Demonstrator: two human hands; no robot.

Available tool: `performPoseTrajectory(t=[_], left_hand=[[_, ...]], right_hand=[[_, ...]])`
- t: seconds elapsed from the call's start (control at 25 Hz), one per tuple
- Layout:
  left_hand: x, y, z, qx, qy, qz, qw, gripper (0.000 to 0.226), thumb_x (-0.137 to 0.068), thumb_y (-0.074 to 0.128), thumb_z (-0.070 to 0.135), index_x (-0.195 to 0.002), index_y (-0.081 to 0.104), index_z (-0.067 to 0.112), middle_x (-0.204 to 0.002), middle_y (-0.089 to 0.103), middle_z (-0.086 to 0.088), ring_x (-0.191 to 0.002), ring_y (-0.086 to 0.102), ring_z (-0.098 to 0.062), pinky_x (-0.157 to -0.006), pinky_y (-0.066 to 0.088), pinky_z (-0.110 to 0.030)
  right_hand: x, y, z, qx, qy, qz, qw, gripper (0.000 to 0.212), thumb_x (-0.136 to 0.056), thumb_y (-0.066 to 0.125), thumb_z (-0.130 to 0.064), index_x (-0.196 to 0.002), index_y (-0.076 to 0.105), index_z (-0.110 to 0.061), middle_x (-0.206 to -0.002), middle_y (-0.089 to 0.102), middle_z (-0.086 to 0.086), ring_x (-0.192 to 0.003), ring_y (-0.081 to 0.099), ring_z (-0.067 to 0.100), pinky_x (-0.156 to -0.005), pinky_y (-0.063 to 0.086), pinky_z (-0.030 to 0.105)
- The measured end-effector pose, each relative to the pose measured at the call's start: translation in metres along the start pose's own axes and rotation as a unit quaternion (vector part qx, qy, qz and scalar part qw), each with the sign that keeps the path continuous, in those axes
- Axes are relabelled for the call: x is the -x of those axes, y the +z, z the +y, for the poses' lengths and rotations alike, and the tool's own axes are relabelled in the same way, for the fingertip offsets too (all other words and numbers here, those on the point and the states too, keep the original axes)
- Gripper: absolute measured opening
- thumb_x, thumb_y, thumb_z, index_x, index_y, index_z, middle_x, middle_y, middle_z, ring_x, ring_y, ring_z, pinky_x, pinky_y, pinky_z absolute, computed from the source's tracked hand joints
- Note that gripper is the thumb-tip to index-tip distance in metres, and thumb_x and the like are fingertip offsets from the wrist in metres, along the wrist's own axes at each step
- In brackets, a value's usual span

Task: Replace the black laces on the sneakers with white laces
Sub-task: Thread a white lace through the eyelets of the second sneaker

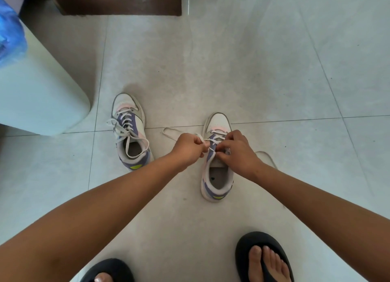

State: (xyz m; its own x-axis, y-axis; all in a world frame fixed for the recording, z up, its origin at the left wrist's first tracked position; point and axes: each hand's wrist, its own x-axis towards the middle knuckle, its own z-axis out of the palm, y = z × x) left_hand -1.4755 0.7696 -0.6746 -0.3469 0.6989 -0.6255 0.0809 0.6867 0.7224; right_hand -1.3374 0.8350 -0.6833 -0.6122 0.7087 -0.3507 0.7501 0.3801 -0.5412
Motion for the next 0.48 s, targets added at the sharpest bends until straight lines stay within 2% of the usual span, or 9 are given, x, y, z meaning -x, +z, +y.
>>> performPoseTrajectory(t=[0.08, 0.16, 0.28, 0.4, 0.48], left_hand=[[-0.0034, 0.0012, -0.0037, -0.067, 0.047, 0.012, 0.997, 0.018, -0.090, 0.061, 0.014, -0.076, 0.065, 0.004, -0.089, 0.069, -0.012, -0.075, 0.062, -0.022, -0.073, 0.053, -0.032], [-0.0037, 0.0041, -0.0063, -0.088, 0.066, 0.029, 0.994, 0.017, -0.089, 0.061, 0.014, -0.078, 0.065, 0.003, -0.092, 0.069, -0.013, -0.083, 0.063, -0.026, -0.081, 0.051, -0.037], [-0.0041, 0.0059, -0.0071, -0.131, 0.076, 0.047, 0.987, 0.018, -0.090, 0.059, 0.014, -0.077, 0.063, 0.002, -0.091, 0.069, -0.011, -0.083, 0.061, -0.024, -0.076, 0.047, -0.033], [-0.0057, 0.0024, -0.0080, -0.166, 0.092, 0.044, 0.981, 0.027, -0.090, 0.058, 0.011, -0.064, 0.051, 0.015, -0.093, 0.069, -0.008, -0.086, 0.061, -0.024, -0.078, 0.047, -0.036], [-0.0046, 0.0015, -0.0079, -0.184, 0.098, 0.031, 0.977, 0.028, -0.090, 0.058, 0.012, -0.064, 0.049, 0.017, -0.091, 0.068, -0.007, -0.083, 0.060, -0.023, -0.075, 0.046, -0.034]], right_hand=[[-0.0010, 0.0004, -0.0001, -0.009, 0.005, 0.004, 1.000, 0.015, -0.087, 0.063, -0.016, -0.099, 0.072, -0.012, -0.102, 0.034, 0.000, -0.107, 0.038, 0.022, -0.083, 0.025, 0.017], [-0.0010, 0.0014, -0.0004, -0.010, 0.004, 0.007, 1.000, 0.015, -0.087, 0.063, -0.015, -0.098, 0.072, -0.011, -0.102, 0.034, 0.000, -0.107, 0.037, 0.022, -0.080, 0.024, 0.017], [-0.0007, 0.0020, -0.0009, -0.010, 0.009, 0.003, 1.000, 0.015, -0.088, 0.062, -0.016, -0.099, 0.071, -0.011, -0.104, 0.034, 0.000, -0.107, 0.036, 0.020, -0.080, 0.024, 0.016], [-0.0010, 0.0016, -0.0008, -0.015, 0.013, 0.000, 1.000, 0.016, -0.088, 0.061, -0.017, -0.100, 0.071, -0.013, -0.105, 0.034, 0.000, -0.107, 0.035, 0.019, -0.083, 0.024, 0.016], [-0.0011, 0.0013, -0.0010, -0.015, 0.014, -0.001, 1.000, 0.015, -0.088, 0.061, -0.017, -0.100, 0.070, -0.013, -0.105, 0.033, 0.000, -0.106, 0.035, 0.018, -0.084, 0.025, 0.016]])
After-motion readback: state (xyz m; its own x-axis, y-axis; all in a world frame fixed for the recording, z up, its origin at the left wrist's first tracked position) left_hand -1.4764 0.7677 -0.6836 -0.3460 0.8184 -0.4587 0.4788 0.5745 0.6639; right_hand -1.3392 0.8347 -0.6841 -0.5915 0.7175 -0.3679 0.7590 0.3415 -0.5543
